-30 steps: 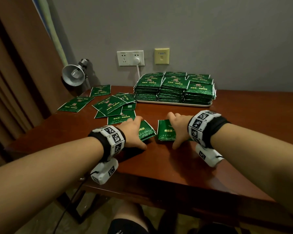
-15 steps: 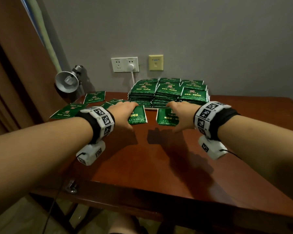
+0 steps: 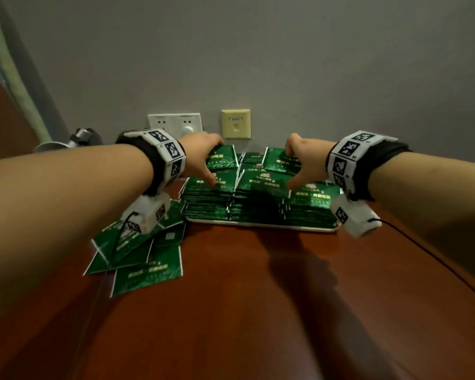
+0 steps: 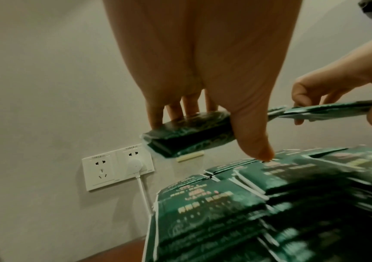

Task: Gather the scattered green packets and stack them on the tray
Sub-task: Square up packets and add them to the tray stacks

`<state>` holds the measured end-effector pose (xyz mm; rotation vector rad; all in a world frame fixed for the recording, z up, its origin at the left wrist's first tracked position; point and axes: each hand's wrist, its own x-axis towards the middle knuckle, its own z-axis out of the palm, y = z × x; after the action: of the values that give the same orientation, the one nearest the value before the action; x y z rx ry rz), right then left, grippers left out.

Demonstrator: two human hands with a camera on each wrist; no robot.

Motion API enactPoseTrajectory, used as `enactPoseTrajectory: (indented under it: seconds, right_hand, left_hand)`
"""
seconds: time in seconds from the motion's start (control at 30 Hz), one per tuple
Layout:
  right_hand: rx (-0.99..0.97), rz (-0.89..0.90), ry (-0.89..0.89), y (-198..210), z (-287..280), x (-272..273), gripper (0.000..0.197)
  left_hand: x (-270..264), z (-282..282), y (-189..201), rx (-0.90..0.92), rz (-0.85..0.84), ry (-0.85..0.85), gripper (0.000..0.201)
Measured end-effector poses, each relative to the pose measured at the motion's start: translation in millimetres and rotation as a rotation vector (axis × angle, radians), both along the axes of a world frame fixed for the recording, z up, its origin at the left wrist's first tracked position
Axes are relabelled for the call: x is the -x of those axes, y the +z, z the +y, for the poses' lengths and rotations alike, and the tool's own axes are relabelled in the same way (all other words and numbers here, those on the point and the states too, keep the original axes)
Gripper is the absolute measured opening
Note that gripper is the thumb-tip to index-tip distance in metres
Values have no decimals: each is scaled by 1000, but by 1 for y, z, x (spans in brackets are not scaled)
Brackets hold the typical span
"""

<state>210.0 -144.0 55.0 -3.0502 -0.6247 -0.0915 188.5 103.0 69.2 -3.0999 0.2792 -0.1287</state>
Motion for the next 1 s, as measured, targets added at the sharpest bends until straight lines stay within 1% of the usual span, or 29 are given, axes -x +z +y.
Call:
enactPoseTrajectory:
  seconds: [0.13,0.23,0.37,0.5,0.6,0.7,0.8,0.9,1.0]
  right_hand:
    - [51,16,25,4,18,-59,67]
    - [87,55,48,2,37,-92,63]
    - [130,82,71,-4,54,-124,60]
    - [141,104,70,-12,61,-141,61]
    - [132,110,59,-17,62,-138,68]
    - [103,77,87,-14,63,-126,63]
    - [87,65,106,-9,64,-101,58]
    - [88,41,140,-5,69,-69,59]
    - [118,53,189,-7,79,-32,60]
  left_hand:
    - [-62,4,-6,-39,66,-3,91]
    - [-99,6,-15,-76,107,-11,92]
    - [-134,9,-22,-105,147,-7,91]
    - [-151,15,-28,-114,194,-6,92]
    - [-149,18,-31,-123,189,-26,99]
    - [-140,24,-26,-110,146,-20,101]
    - [-117,26,-15,-114,79,-23,94]
    - [-82,29,-7,-116,10,-19,84]
    - [-44,33,-9,-164,38,-11,75]
